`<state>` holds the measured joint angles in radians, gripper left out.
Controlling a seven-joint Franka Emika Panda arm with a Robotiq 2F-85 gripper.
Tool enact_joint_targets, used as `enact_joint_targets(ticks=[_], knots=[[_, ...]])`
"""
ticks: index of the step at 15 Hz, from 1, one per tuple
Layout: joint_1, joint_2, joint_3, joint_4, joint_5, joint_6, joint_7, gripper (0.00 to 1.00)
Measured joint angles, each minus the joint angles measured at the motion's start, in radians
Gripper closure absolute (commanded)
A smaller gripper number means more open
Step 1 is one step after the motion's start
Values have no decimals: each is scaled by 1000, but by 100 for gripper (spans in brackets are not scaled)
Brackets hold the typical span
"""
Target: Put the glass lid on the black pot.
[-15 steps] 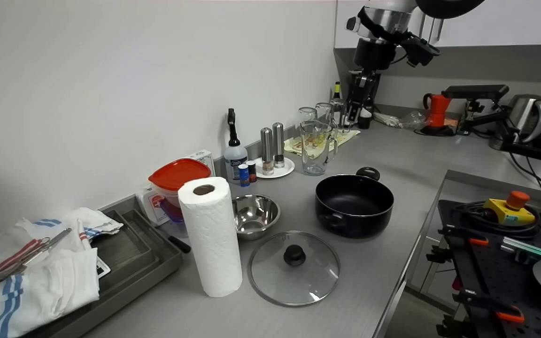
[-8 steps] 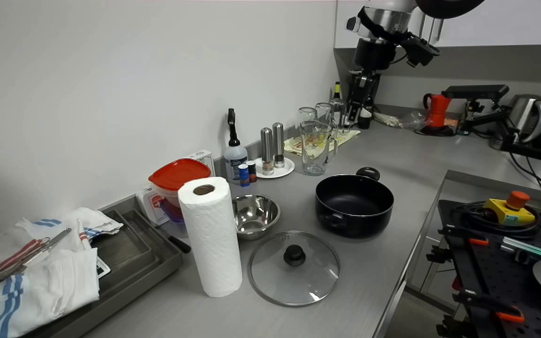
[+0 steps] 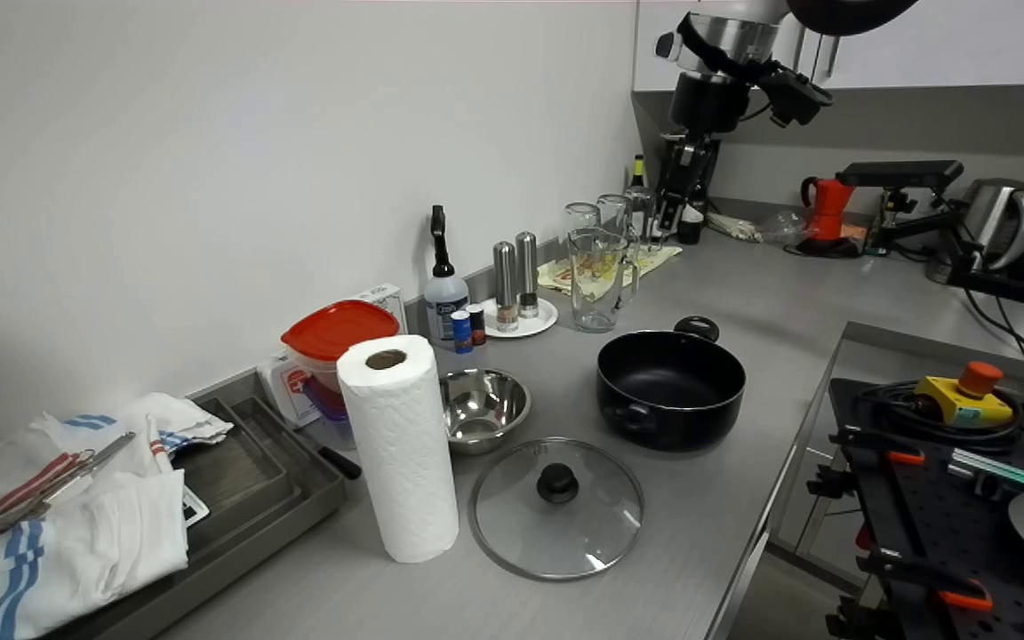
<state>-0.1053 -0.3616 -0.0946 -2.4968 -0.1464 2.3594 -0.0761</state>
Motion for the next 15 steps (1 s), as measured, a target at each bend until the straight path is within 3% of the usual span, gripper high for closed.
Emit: enact_joint_targets(ticks=[8,15], knots=[[18,28,26,-80,-4,38,0,0],[51,170,97,-64,-37,85,12,0]])
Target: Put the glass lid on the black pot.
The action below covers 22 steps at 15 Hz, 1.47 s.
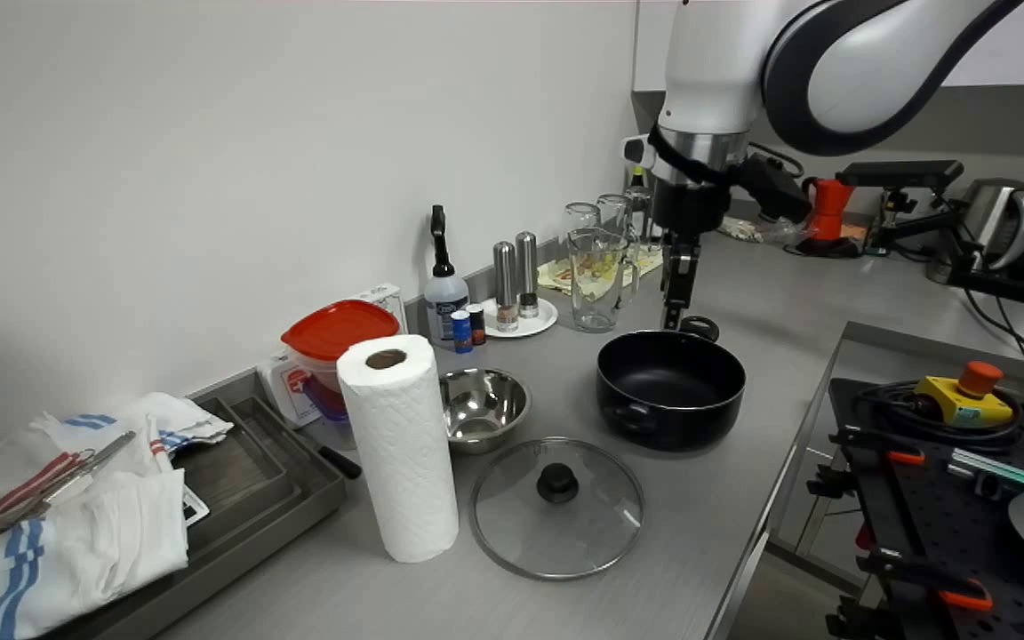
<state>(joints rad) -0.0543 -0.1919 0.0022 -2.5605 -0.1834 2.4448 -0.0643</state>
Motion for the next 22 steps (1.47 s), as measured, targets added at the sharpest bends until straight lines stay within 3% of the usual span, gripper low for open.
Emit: enact_joint_targets(ticks=[5,14,22], knots=[[33,189,35,122,-36,-1,31,0],[67,530,34,404,-42,-55,32,0],[72,755,32,552,-41,-65,27,0]])
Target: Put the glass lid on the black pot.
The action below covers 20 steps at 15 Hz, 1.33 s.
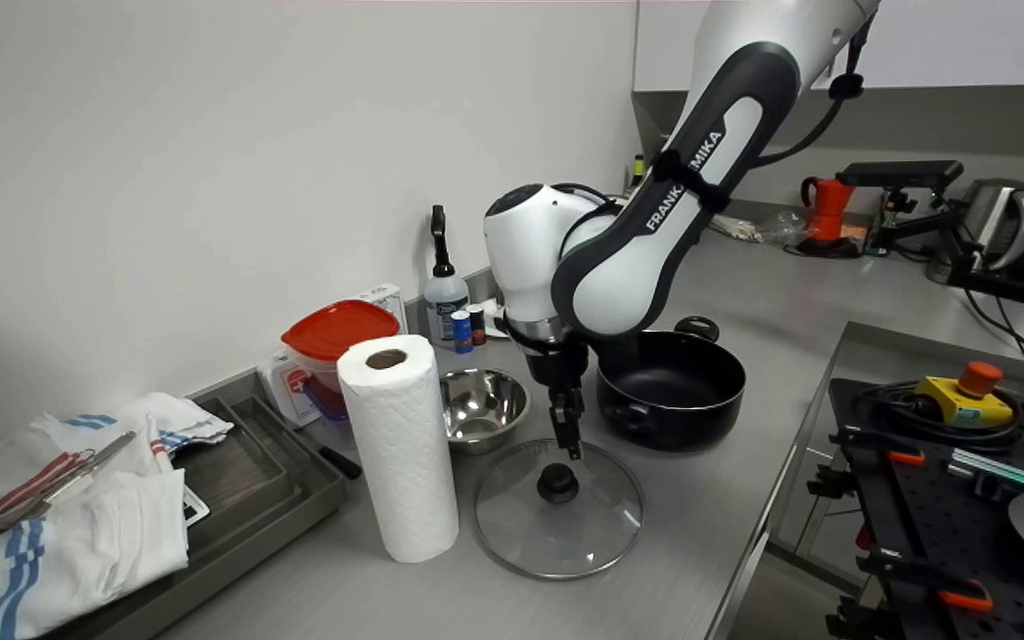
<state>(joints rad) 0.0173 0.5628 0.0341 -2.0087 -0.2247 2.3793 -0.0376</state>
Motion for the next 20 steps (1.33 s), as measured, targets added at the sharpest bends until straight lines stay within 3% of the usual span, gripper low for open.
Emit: enact_joint_targets(ticks=[8,16,17,18,20], knots=[[13,120,4,70,2,28,-32,0],[13,144,16,73,3,76,-85,0],[13,145,18,73,3,82,-91,25],[13,145,19,73,3,85,-97,27],[13,145,19,73,3,90,-110,41]])
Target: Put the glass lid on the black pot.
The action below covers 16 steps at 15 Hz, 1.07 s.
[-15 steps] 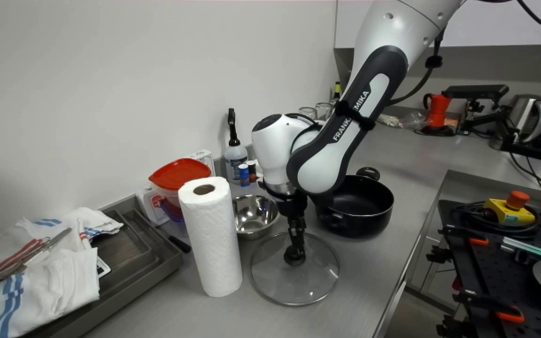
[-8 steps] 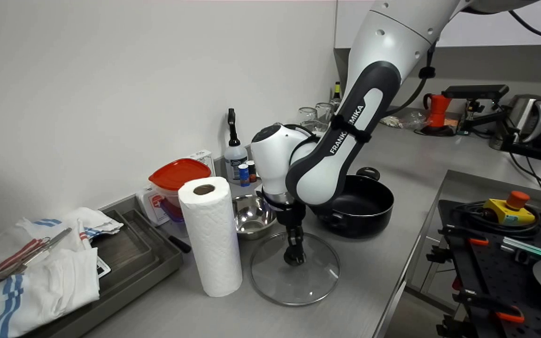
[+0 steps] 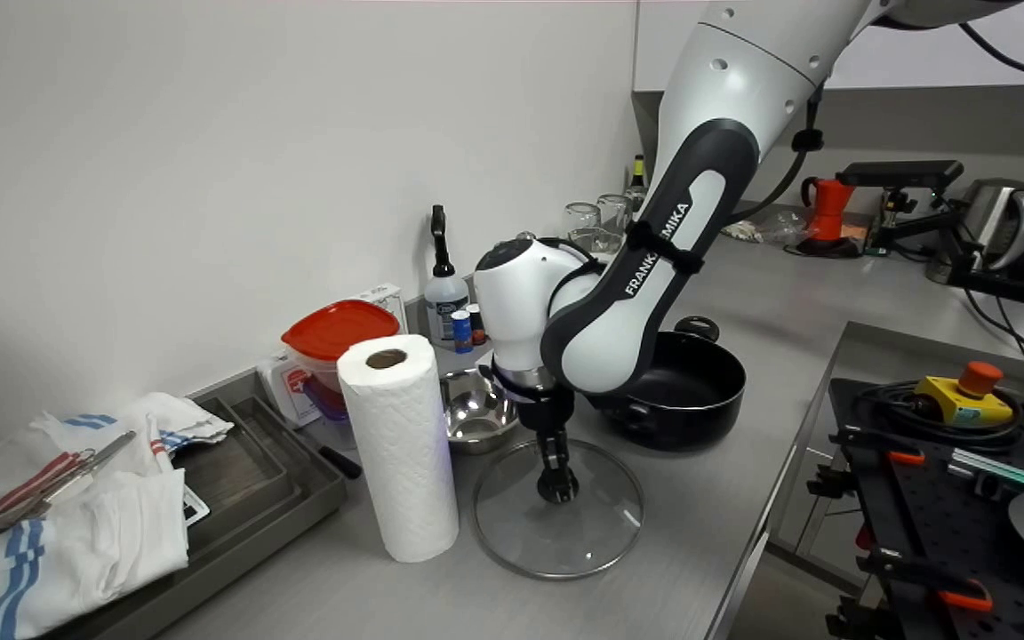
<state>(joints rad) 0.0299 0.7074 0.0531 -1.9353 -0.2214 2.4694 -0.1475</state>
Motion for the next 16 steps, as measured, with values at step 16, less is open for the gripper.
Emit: enact_joint_targets(ticks=[16], knots=[[-2,-15,8,-25,1,5,-37,75]])
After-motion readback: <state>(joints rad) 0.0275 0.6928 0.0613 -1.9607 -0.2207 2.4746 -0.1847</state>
